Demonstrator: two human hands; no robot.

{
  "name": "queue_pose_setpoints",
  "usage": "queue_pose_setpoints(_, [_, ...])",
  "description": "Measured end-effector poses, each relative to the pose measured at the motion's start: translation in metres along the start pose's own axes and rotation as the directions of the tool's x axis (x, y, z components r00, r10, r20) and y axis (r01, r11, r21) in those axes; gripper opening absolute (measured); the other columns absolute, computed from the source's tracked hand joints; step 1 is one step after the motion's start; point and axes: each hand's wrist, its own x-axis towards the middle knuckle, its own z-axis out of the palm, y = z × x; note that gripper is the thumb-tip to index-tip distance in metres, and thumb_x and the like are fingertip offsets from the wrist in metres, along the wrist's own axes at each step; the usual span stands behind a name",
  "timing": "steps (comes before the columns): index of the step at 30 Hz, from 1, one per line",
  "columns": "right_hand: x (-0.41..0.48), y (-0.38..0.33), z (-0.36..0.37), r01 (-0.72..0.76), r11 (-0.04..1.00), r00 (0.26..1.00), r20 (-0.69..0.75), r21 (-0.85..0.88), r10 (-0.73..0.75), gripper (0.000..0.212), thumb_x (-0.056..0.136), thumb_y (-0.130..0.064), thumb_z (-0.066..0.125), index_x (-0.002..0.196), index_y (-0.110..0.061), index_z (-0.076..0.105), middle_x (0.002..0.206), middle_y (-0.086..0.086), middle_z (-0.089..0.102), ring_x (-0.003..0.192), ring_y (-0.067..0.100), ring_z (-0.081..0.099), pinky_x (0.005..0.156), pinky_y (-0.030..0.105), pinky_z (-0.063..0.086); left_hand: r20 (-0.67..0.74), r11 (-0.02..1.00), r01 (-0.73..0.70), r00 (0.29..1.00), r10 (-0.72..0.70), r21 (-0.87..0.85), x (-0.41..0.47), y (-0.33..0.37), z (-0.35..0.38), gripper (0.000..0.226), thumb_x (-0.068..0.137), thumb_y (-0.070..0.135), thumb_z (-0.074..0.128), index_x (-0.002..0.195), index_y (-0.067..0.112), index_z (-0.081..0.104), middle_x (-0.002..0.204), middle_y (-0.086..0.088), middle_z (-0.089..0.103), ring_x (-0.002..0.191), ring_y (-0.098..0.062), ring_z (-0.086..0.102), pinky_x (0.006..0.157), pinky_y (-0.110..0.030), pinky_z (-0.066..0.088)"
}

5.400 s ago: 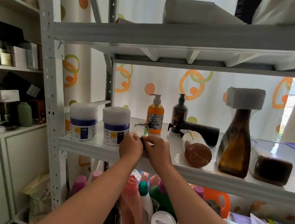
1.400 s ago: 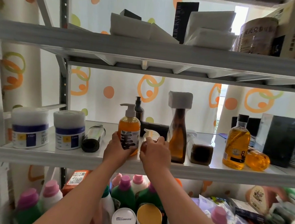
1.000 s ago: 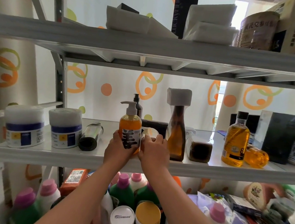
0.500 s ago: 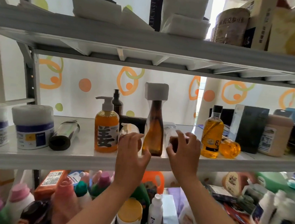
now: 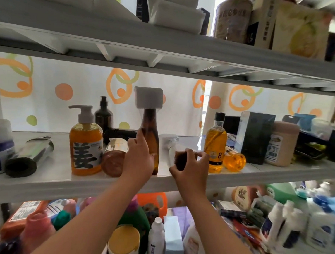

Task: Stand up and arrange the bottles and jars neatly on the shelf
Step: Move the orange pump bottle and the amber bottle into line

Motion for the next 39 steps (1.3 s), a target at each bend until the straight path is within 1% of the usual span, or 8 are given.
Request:
queue_pose_setpoints(4, [0.003, 0.009, -0.005, 0.008, 0.999, 1.000, -0.025, -0.039, -0.009, 0.062, 0.074, -0.035, 0.073, 0.128, -0.023, 0.043, 0.130, 0.011, 0.037, 0.118, 0.024, 0.042, 0.091, 0.029, 0.049, 0.029, 0.999, -0.006, 1.000, 0.007, -0.035, -0.001, 0.002, 0.009, 0.083, 0.088, 0.015, 0.062, 0.149, 0.014, 0.006, 0.130, -0.020, 0.033, 0.102, -0.031, 0.054, 0.074, -0.027, 0.040])
queue_pose_setpoints(13, [0.006, 0.022, -0.011, -0.005, 0.985, 1.000, -0.022, -0.171, 0.002, 0.064, 0.080, -0.041, 0.064, 0.136, -0.023, 0.038, 0.138, 0.012, 0.036, 0.125, 0.028, 0.035, 0.100, 0.037, 0.037, 0.023, 0.999, 0.018, 1.000, -0.017, -0.043, 0.000, 0.024, 0.029, 0.078, 0.088, 0.016, 0.060, 0.147, 0.023, 0.009, 0.130, -0.016, 0.033, 0.092, -0.034, 0.060, 0.078, -0.039, 0.051])
queue_pose_setpoints(16, [0.006, 0.025, -0.012, 0.003, 0.988, 0.999, -0.044, -0.154, -0.010, 0.065, 0.079, -0.039, 0.067, 0.135, -0.023, 0.039, 0.139, 0.013, 0.034, 0.125, 0.027, 0.035, 0.101, 0.037, 0.038, 0.040, 0.997, 0.003, 0.999, 0.000, -0.081, -0.001, 0.028, 0.035, 0.075, 0.087, 0.016, 0.061, 0.144, 0.025, 0.013, 0.131, -0.015, 0.033, 0.100, -0.034, 0.059, 0.082, -0.038, 0.053])
queue_pose_setpoints(18, [0.007, 0.026, -0.011, 0.013, 0.988, 0.998, -0.057, -0.153, -0.022, 0.065, 0.078, -0.038, 0.068, 0.135, -0.022, 0.040, 0.139, 0.012, 0.032, 0.125, 0.027, 0.036, 0.100, 0.035, 0.039, 0.061, 0.986, 0.009, 0.998, 0.001, -0.166, 0.000, 0.028, 0.037, 0.075, 0.086, 0.018, 0.064, 0.143, 0.027, 0.015, 0.134, -0.014, 0.032, 0.109, -0.032, 0.055, 0.082, -0.031, 0.049])
queue_pose_setpoints(21, [0.008, 0.028, -0.011, 0.019, 0.989, 0.998, -0.060, -0.147, -0.028, 0.065, 0.078, -0.037, 0.069, 0.134, -0.022, 0.041, 0.138, 0.012, 0.034, 0.123, 0.027, 0.038, 0.097, 0.034, 0.041, 0.171, 0.949, 0.085, 0.985, -0.033, -0.304, 0.005, 0.022, 0.039, 0.084, 0.085, 0.020, 0.067, 0.144, 0.031, 0.008, 0.139, -0.013, 0.037, 0.118, -0.031, 0.050, 0.083, -0.031, 0.043])
queue_pose_setpoints(25, [0.008, 0.031, -0.009, 0.037, 0.990, 0.996, -0.070, -0.134, -0.047, 0.063, 0.080, -0.034, 0.068, 0.135, -0.019, 0.041, 0.136, 0.013, 0.036, 0.120, 0.028, 0.042, 0.094, 0.034, 0.044, 0.297, 0.957, 0.177, 0.949, -0.104, -0.230, 0.005, 0.017, 0.038, 0.090, 0.086, 0.030, 0.064, 0.146, 0.031, -0.002, 0.143, -0.011, 0.043, 0.119, -0.037, 0.051, 0.095, -0.043, 0.044])
queue_pose_setpoints(32, [0.008, 0.029, -0.009, 0.039, 0.992, 0.998, -0.049, -0.122, -0.045, 0.064, 0.085, -0.035, 0.062, 0.140, -0.018, 0.035, 0.140, 0.011, 0.031, 0.125, 0.026, 0.037, 0.097, 0.032, 0.044, 0.316, 0.959, 0.171, 0.944, -0.094, -0.226, -0.001, 0.025, 0.037, 0.085, 0.086, 0.031, 0.064, 0.144, 0.030, 0.002, 0.136, -0.011, 0.049, 0.112, -0.034, 0.057, 0.090, -0.039, 0.046])
queue_pose_setpoints(39, [0.007, 0.031, -0.005, 0.032, 0.987, 0.994, -0.101, -0.160, -0.048, 0.066, 0.081, -0.036, 0.067, 0.138, -0.015, 0.041, 0.136, 0.014, 0.039, 0.119, 0.029, 0.045, 0.093, 0.037, 0.048, 0.280, 0.961, 0.158, 0.956, -0.090, -0.229, -0.004, 0.032, 0.048, 0.086, 0.086, 0.034, 0.064, 0.145, 0.030, 0.002, 0.137, -0.010, 0.049, 0.114, -0.032, 0.056, 0.092, -0.040, 0.046])
